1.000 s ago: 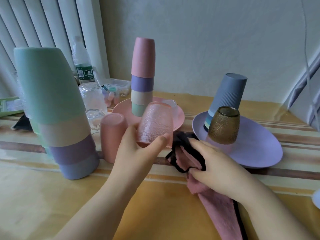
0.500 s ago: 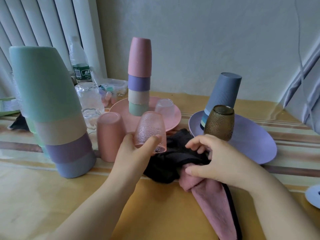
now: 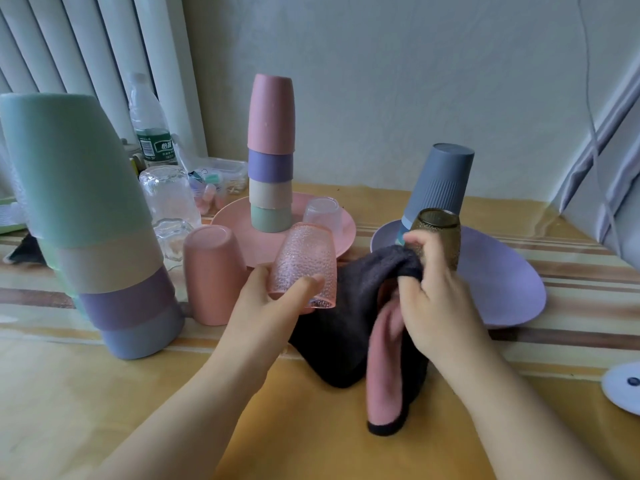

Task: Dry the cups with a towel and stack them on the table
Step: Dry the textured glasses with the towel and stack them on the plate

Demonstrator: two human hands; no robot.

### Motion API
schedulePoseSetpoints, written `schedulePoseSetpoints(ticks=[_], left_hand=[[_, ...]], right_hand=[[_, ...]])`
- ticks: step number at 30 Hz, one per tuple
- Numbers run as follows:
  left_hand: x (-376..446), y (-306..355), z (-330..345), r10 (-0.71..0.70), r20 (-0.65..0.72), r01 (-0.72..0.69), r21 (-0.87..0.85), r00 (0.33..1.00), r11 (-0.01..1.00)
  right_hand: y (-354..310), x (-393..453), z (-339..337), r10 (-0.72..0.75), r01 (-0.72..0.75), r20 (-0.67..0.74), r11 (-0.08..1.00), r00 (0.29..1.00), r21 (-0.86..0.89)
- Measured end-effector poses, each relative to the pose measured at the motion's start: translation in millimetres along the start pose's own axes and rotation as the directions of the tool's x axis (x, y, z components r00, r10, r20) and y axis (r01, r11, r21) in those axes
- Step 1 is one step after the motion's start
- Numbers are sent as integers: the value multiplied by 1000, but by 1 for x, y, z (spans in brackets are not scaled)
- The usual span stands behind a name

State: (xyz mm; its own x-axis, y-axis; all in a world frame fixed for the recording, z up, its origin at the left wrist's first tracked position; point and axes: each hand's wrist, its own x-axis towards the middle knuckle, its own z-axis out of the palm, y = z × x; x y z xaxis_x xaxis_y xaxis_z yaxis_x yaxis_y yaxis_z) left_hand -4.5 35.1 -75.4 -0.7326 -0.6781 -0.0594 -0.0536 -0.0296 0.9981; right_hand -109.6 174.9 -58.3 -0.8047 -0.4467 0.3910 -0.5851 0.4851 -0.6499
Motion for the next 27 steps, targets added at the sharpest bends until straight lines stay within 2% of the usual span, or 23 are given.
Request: schedulePoseSetpoints(ticks=[1,3,7,8,10,12,14,16,18,19,20,23,24,27], left_hand=[[0,0,0,1,1,-1,3,1000,1000],[1,-1,-2,3,-1,-3,-5,1000,1000],[0,-2,-4,35,1,-35,-12,999,999],[0,-2,-4,48,11,-48,-9,999,999],[-2,-1,-3,76,41,-75,-11,996,997],[-5,1,-2,109,73,-106,-39,991,994],[-6,1,-1,144,80,-138,-69,986,988],[-6,-1,1,165,71,-158,-97,984,983],[-7,-4,2,186,72,-178,-103,980,979],[-7,-5,3,191,72,-182,-112,979,977],[-6,-6,4,192,69,-182,-130,979,975],[-2,-6,3,211,81,-196,-159,974,968],[-1,-6,2,230,93,-215,-146,969,966],[-1,-5,3,286,170,-280,-59,943,958]], right_hand=[[3,2,1,41,-37,120,999,992,-36],[7,5,-1,80,-84,278,996,957,4],[11,7,-13,87,-262,523,927,848,270],[11,6,-11,105,-312,518,891,849,330],[11,5,-3,180,-338,387,856,904,391],[9,7,4,231,-287,177,846,957,449],[8,9,5,256,-222,23,786,966,577],[4,9,4,247,-168,12,622,969,765],[-4,5,8,118,-158,120,415,986,896],[-9,1,12,23,-168,172,357,985,919],[-13,-4,17,-76,-158,200,376,977,913],[-13,-15,30,-236,48,169,702,957,710],[-13,-17,33,-267,121,148,776,952,619],[-14,-21,44,-282,218,58,842,958,494]])
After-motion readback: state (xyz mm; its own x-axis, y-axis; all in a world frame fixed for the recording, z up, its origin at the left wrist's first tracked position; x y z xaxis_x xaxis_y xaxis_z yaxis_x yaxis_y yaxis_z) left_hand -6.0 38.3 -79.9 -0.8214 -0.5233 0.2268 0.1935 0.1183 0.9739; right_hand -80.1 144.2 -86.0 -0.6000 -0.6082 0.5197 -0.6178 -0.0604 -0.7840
